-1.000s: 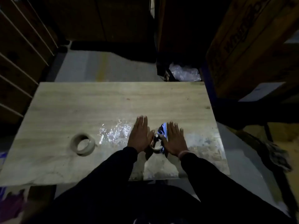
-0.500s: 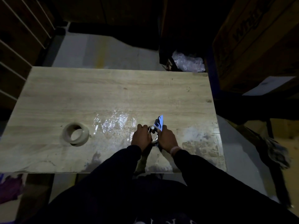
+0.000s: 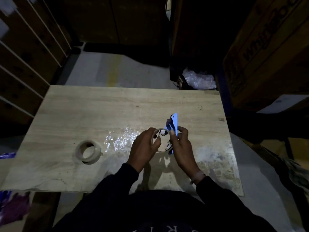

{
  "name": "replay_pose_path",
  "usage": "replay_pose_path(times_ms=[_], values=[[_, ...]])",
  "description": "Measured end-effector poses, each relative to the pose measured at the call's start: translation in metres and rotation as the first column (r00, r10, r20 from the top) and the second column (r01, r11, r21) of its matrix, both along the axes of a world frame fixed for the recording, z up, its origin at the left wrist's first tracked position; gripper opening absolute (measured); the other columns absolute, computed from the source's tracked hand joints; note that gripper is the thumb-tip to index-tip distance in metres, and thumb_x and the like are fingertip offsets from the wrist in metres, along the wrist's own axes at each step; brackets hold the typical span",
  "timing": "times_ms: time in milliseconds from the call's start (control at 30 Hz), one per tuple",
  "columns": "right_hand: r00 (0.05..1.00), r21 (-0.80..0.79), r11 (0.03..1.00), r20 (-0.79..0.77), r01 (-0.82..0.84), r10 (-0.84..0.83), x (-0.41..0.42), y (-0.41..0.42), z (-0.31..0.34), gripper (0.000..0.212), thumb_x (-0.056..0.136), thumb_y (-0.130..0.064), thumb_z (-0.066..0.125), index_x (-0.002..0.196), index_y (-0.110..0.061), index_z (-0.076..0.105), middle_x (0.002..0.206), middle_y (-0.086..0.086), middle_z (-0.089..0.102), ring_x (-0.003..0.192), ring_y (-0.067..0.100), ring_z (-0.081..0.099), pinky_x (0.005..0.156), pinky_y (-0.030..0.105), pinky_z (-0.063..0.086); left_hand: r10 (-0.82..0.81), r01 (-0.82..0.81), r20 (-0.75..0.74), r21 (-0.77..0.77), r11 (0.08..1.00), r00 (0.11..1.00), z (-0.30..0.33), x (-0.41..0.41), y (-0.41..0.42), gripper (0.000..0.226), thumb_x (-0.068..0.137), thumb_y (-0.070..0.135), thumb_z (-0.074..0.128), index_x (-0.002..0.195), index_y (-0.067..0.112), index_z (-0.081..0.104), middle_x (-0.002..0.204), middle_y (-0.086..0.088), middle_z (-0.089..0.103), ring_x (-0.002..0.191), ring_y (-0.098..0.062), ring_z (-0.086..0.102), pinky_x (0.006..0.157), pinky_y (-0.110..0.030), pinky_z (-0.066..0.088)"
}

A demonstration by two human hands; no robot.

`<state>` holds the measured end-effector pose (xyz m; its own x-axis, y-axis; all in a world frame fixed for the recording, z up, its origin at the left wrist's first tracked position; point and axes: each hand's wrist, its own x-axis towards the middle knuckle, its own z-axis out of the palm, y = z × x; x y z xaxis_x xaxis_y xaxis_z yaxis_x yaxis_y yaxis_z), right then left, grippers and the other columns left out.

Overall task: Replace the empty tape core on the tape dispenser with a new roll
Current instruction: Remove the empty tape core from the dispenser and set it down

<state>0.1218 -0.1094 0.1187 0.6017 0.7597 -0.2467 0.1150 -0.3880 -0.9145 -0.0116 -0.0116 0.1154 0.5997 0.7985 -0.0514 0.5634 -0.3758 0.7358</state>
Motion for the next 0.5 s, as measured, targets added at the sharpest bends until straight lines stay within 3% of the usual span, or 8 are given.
replay_pose_path(times_ms=[67,133,200,300,400,500], values=[[0.999,0.062,0.998,-0.005,0.033,-0.033,-0.008,0.002,0.017,0.042,0.11,-0.047,0.05,0.144,-0.022,0.047,0.093,0.023,0.069,0.062,0.002,0.063,0.06,0.015,0.047,0.02,-0.021,0.057,0.021,1.0,0.998,0.022,-0.01,-0.001,0.023,0.097,0.037,0.057,0.118,0.031,0.067,0.102,0.014,0.072,0.091,-0.013,0.065,0.076,-0.032,0.051],[0.998,0.119,0.991,-0.001,0.063,-0.064,-0.017,0.004,0.028,0.043,0.108,-0.053,0.05,0.138,-0.022,0.054,0.084,0.017,0.069,0.063,0.01,0.063,0.066,0.029,0.05,0.049,-0.047,0.123,-0.019,0.999,0.991,0.04,-0.018,-0.001,0.016,0.101,0.038,0.06,0.114,0.031,0.066,0.102,0.013,0.071,0.091,-0.012,0.067,0.075,-0.033,0.053],[0.996,0.171,0.982,-0.011,0.084,-0.084,-0.027,0.009,0.036,0.051,0.105,-0.064,0.049,0.132,-0.021,0.058,0.078,0.014,0.07,0.065,0.022,0.068,0.068,0.045,0.055,0.118,-0.078,0.21,-0.187,0.979,0.971,0.056,-0.023,0.0,0.014,0.105,0.038,0.063,0.116,0.029,0.065,0.108,0.011,0.073,0.092,-0.011,0.073,0.077,-0.032,0.058],[0.995,0.212,0.973,0.016,0.095,-0.1,-0.039,0.017,0.043,0.076,0.092,-0.086,0.044,0.138,-0.027,0.057,0.08,0.015,0.069,0.07,0.03,0.071,0.069,0.054,0.059,0.215,-0.043,0.323,-0.464,0.885,0.921,0.075,-0.028,0.001,0.023,0.108,0.037,0.06,0.126,0.023,0.065,0.123,0.009,0.072,0.094,-0.014,0.081,0.078,-0.033,0.065],[0.993,0.201,0.976,0.065,0.08,-0.095,-0.044,0.024,0.049,0.083,0.09,-0.091,0.039,0.149,-0.035,0.053,0.083,0.013,0.069,0.074,0.024,0.072,0.072,0.049,0.059,0.208,-0.032,0.351,-0.446,0.894,0.913,0.082,-0.036,0.01,0.025,0.108,0.036,0.06,0.128,0.022,0.066,0.124,0.008,0.073,0.089,-0.017,0.081,0.076,-0.028,0.064],[0.994,0.246,0.968,0.088,0.043,-0.067,-0.05,0.026,0.058,0.059,0.104,-0.068,0.043,0.155,-0.041,0.051,0.08,0.014,0.069,0.058,0.004,0.063,0.064,0.019,0.05,0.19,-0.034,0.343,-0.412,0.91,0.92,0.085,-0.044,0.026,0.024,0.106,0.034,0.063,0.125,0.019,0.069,0.115,0.004,0.075,0.085,-0.02,0.079,0.073,-0.027,0.063]])
